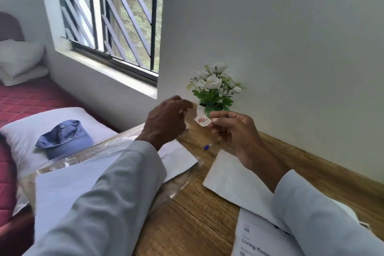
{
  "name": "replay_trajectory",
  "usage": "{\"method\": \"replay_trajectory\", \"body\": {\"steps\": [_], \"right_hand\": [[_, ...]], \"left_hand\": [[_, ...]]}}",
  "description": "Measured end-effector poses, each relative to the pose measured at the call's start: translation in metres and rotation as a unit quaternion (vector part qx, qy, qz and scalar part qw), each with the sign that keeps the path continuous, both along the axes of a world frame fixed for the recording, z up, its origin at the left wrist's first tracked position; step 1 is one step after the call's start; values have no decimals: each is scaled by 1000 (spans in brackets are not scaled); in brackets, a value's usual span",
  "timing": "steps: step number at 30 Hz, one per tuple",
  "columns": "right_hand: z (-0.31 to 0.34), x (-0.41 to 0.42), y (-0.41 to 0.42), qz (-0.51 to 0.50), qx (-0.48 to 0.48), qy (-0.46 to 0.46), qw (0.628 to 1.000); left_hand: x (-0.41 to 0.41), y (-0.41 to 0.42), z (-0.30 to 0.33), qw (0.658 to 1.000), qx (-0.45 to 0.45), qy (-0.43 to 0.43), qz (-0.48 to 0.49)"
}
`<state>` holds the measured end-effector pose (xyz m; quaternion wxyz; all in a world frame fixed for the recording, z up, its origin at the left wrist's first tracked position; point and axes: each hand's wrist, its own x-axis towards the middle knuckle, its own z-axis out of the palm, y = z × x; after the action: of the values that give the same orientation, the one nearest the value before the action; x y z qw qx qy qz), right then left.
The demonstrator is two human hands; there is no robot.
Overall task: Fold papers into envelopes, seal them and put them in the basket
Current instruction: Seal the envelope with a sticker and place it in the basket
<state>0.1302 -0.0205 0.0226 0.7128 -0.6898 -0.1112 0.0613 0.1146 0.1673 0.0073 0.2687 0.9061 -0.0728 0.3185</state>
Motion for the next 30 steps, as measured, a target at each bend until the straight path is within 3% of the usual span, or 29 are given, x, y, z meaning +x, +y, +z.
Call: {"method": "replay_trajectory", "body": {"steps": [3, 11, 16, 19, 23, 30], "right_hand": [[12, -17, -16, 11, 30, 13, 999], [0, -88, -128, -119, 65, 21, 991], [-17, -123, -185, -259, 79, 29, 962], [-24, -138, -206, -310, 106, 35, 944], [-27, -142, -216, -331, 97, 66, 936], [-31, -140, -218, -303, 58, 102, 946]], "left_hand": [[-7, -2, 2, 1000, 1, -25, 0], [-19, -75, 9, 991, 45, -1, -128], [-28, -123, 11, 948, 206, 100, -222], [-30, -150, 11, 925, 247, 106, -268], [-32, -195, 2, 913, 200, 108, -339], [-27, -240, -36, 921, 79, 126, -360]]}}
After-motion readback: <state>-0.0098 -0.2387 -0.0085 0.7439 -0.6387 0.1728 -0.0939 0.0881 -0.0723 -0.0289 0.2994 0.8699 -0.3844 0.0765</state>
